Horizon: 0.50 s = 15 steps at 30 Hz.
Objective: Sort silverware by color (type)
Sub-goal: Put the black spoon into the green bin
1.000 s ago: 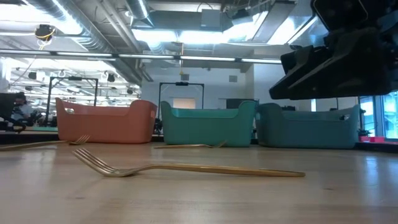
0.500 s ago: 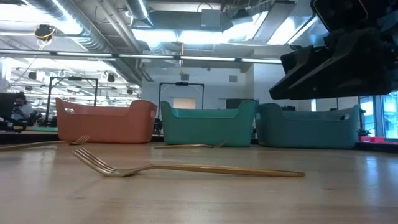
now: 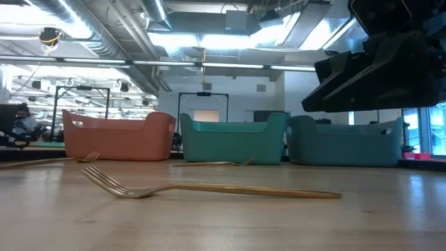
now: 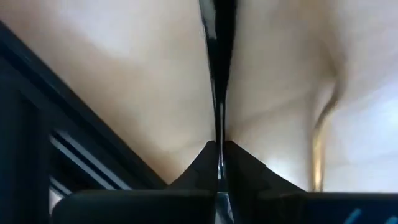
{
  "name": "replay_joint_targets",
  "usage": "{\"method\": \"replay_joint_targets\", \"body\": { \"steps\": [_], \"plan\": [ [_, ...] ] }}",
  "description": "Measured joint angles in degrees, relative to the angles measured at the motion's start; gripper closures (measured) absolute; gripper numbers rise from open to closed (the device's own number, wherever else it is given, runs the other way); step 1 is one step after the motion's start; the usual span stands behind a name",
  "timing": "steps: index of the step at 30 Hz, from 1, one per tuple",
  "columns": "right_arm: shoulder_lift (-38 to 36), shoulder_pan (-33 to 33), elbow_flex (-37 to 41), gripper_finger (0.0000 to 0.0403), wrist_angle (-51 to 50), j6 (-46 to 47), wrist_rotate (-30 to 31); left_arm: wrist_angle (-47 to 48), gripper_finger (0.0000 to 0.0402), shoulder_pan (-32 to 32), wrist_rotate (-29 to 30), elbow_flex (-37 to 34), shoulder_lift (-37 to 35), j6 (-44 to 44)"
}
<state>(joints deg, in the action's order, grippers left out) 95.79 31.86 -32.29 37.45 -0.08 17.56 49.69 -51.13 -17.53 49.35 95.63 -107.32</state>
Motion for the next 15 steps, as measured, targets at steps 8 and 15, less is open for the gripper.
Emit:
{"method": "replay_joint_targets", "body": {
  "steps": [8, 15],
  "plan": [
    [0.0, 0.0, 0.0, 0.0285, 0.0, 0.0, 0.0, 14.0, 0.0388, 0.0, 8.4, 8.2, -2.3, 1.2],
    [0.0, 0.0, 0.0, 0.0285, 0.0, 0.0, 0.0, 17.6, 0.0388, 0.3, 21.9, 14.0, -3.7, 4.6]
  ]
}}
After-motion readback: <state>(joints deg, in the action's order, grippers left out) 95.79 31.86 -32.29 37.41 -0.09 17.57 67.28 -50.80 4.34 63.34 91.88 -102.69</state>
